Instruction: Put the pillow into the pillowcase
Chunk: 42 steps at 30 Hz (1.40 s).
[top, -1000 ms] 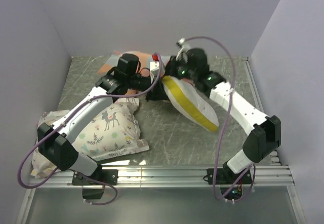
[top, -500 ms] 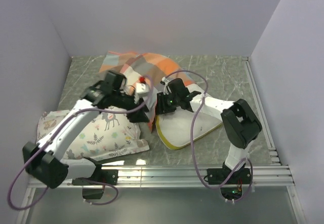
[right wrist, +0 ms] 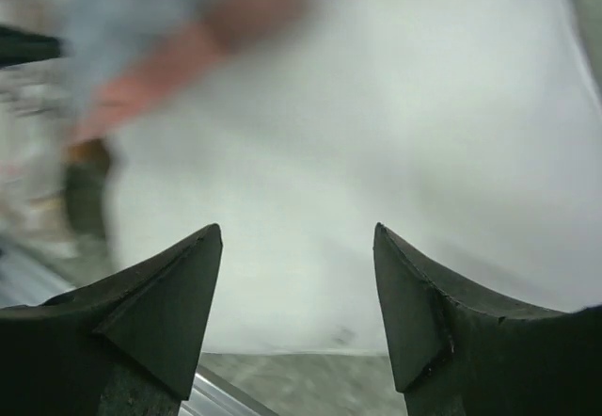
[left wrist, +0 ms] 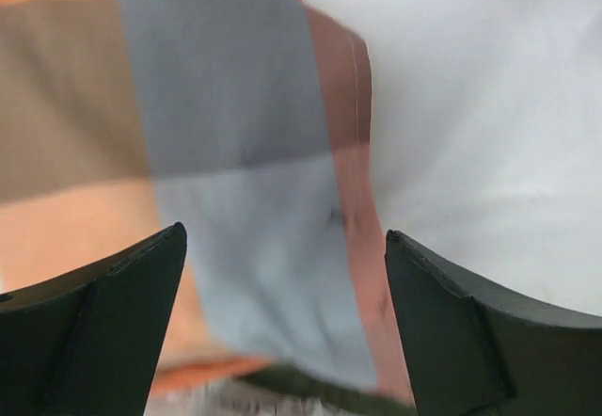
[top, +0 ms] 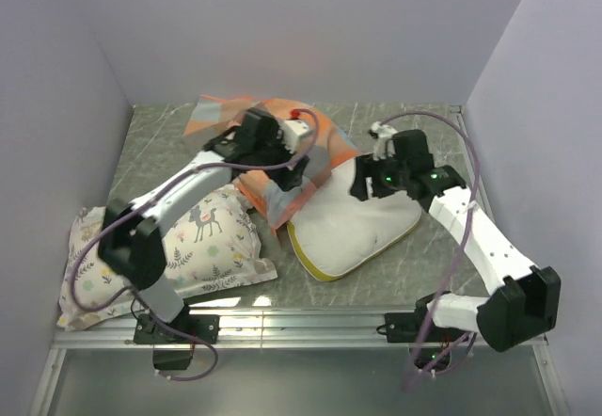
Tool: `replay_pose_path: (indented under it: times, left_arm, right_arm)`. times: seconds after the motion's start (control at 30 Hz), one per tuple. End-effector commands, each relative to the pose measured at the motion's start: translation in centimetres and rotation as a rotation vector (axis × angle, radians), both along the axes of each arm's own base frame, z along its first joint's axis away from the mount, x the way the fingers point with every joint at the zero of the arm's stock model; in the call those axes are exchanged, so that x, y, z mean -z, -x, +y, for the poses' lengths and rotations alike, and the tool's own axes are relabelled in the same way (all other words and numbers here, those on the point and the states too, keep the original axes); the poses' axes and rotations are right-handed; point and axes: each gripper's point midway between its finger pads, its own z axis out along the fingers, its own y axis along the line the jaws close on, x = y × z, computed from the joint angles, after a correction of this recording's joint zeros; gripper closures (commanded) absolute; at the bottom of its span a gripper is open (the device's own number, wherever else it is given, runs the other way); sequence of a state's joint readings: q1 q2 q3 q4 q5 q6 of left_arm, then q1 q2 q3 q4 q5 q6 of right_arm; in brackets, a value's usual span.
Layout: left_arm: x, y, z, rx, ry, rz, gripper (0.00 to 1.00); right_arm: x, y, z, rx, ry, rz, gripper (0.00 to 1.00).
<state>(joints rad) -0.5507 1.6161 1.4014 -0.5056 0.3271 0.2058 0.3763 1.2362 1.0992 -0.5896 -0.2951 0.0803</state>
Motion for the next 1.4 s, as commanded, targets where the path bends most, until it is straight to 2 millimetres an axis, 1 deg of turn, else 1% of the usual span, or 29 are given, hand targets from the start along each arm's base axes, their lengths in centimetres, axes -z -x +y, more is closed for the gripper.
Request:
replay_pose_path:
  times: [0.0,0.03,0.07,0.13,0.2,0.23,0.33,0.37,0.43,0.47,0.5,0.53,0.57,0.6,0.63,0.67,0.73,0.77,0.83,0.9,1.0,1.03,1.07,1.1,1.17,1.23,1.27,1.33,1.37]
  left_arm:
    - [0.1,-3.4,-2.9,-0.053,-0.116,-0.142,0.08]
    - [2.3,-4.1,-3.4,-0.063,-0.159,-0.118,0.08]
    - [1.8,-5.0,-4.0,-0.084,-0.164,-0.151,0.08]
    - [3.2,-5.8,-4.8,-0.076,-0.194,-0.165,0.07]
    - [2.9,-6.8,-5.3,-0.09,-0.21,-0.208,0.06]
    - [3.6,-7.1,-5.4,-0.087,-0.229,-0.212,0.05]
    - [4.2,-7.9,-6.3,-0.083,-0.238,-0.231,0.06]
    - [4.1,-8.1,-6.6,-0.083,-0.237,-0.24,0.1]
    - [4.6,-8.0,-7.5,-0.054,-0.218,-0.22,0.24]
    - [4.3,-8.0,-7.8,-0.044,-0.201,-0.218,0.48]
    - [3.8,-7.6,-8.3,-0.024,-0.174,-0.212,0.63]
    - [2.8,-5.7,-9.9,0.088,-0.093,-0.179,0.77]
    - [2.5,-4.4,-10.7,0.15,-0.056,-0.152,0.99]
    - [2.0,-2.8,-11.7,0.221,-0.007,-0.123,1.0]
    - [1.5,-1.1,-12.5,0.3,0.025,-0.094,1.0]
    - [0.9,2.9,-14.1,0.448,0.088,0.001,1.0]
    - [1.0,7.2,-15.2,0.631,0.127,0.106,1.0]
    - [-0.4,11.1,-16.1,0.76,0.187,0.193,1.0]
    - [0.0,13.5,-16.4,0.854,0.195,0.256,1.0]
    - [0.7,14.6,-15.8,0.876,0.17,0.305,1.0]
    - [3.9,13.1,-12.6,0.82,0.082,0.325,0.99]
    - [3.8,12.4,-11.7,0.802,0.074,0.298,0.95]
    - [4.8,11.3,-10.0,0.75,0.06,0.313,0.83]
    - [4.4,10.6,-9.4,0.729,0.063,0.296,0.75]
    - [2.5,8.2,-8.2,0.66,0.064,0.218,0.54]
    - [0.4,6.3,-8.2,0.602,0.059,0.153,0.41]
    - [-2.3,4.6,-9.1,0.566,0.083,0.07,0.24]
    - [-4.4,2.4,-10.2,0.461,0.125,0.029,0.19]
    - [-6.2,0.1,-11.4,0.408,0.15,-0.082,0.17]
  right_arm:
    - [6.5,1.7,-8.0,0.186,0.141,0.259,0.27]
    - [7.2,1.9,-9.2,0.232,0.151,0.288,0.26]
    - [8.1,2.1,-10.1,0.269,0.154,0.329,0.26]
    - [9.1,2.1,-12.5,0.364,0.143,0.383,0.24]
    - [10.2,2.4,-13.7,0.42,0.138,0.447,0.24]
    - [10.7,2.6,-14.3,0.446,0.138,0.473,0.24]
    - [12.4,2.7,-14.4,0.468,0.135,0.539,0.24]
    - [13.4,2.6,-14.2,0.469,0.13,0.571,0.26]
    - [14.7,2.4,-13.6,0.453,0.105,0.626,0.35]
    - [15.1,1.7,-13.5,0.459,0.091,0.616,0.39]
    - [15.3,1.3,-13.1,0.45,0.069,0.619,0.41]
    - [15.6,0.7,-12.8,0.449,0.054,0.622,0.47]
    - [15.6,0.2,-12.4,0.446,0.024,0.618,0.51]
    - [15.2,-0.6,-11.6,0.434,-0.029,0.607,0.55]
    - [14.5,-1.2,-10.3,0.403,-0.1,0.608,0.62]
    - [13.8,-1.9,-9.3,0.378,-0.155,0.593,0.65]
    - [11.6,-2.1,-7.0,0.314,-0.28,0.579,0.73]
    - [10.8,-2.1,-6.3,0.29,-0.316,0.566,0.75]
    - [9.1,-1.9,-5.1,0.258,-0.379,0.524,0.8]
    - [8.4,-1.4,-4.4,0.237,-0.435,0.516,0.84]
    - [9.2,-0.5,-4.7,0.229,-0.397,0.52,0.88]
    - [9.9,0.0,-4.8,0.228,-0.381,0.538,0.9]
    - [10.3,0.4,-4.9,0.225,-0.367,0.546,0.92]
    - [10.9,1.1,-5.0,0.217,-0.357,0.559,0.93]
    - [10.9,1.7,-4.9,0.202,-0.353,0.551,0.94]
    - [11.0,2.1,-5.0,0.182,-0.326,0.531,0.96]
    - [11.1,2.2,-5.1,0.18,-0.318,0.524,0.96]
    - [11.2,2.3,-5.3,0.183,-0.305,0.507,0.96]
    - [11.2,2.2,-5.3,0.186,-0.305,0.5,0.96]
